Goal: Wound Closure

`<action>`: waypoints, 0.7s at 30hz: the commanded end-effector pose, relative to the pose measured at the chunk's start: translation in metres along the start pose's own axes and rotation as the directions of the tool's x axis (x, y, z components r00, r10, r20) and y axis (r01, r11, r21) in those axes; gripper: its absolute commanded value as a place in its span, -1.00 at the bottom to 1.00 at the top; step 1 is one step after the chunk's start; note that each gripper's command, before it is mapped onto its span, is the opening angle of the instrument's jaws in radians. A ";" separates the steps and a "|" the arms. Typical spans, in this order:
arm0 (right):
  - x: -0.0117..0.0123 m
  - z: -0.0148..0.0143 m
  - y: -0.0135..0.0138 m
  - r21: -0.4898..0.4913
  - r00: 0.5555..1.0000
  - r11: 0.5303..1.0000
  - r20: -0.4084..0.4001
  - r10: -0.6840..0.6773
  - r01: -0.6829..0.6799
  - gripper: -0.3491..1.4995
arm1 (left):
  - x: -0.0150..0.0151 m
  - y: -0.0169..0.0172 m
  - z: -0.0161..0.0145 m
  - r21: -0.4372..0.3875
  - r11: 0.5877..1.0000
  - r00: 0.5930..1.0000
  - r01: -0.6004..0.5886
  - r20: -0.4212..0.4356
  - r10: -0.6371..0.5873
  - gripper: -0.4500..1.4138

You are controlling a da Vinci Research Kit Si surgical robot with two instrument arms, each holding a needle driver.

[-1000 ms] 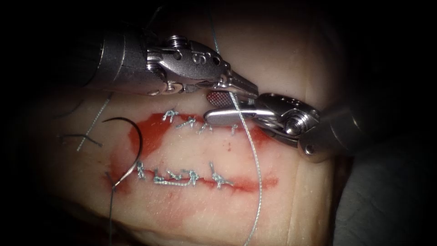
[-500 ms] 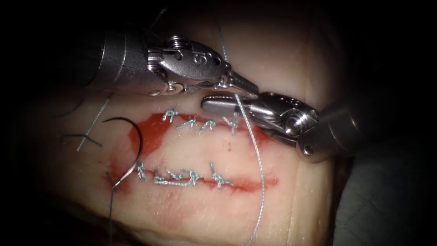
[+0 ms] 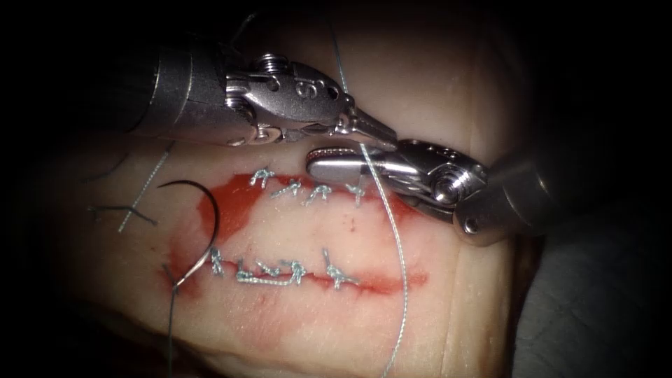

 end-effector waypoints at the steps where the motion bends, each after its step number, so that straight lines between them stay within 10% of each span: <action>1: 0.0004 0.0012 -0.0001 0.002 1.000 1.000 0.005 -0.022 0.022 0.71 | 0.0000 0.0006 0.0005 -0.001 1.000 1.000 -0.001 0.000 0.001 -1.00; 7: 0.0009 0.0015 0.0000 0.000 0.997 0.997 0.003 -0.076 0.076 0.84 | 0.0000 0.0007 0.0003 -0.006 1.000 1.000 -0.006 0.001 0.006 -1.00; 21: 0.0006 0.0017 -0.0001 0.000 0.997 0.997 0.023 -0.074 0.074 0.34 | -0.0001 0.0007 0.0002 -0.013 1.000 1.000 -0.003 -0.001 0.003 -1.00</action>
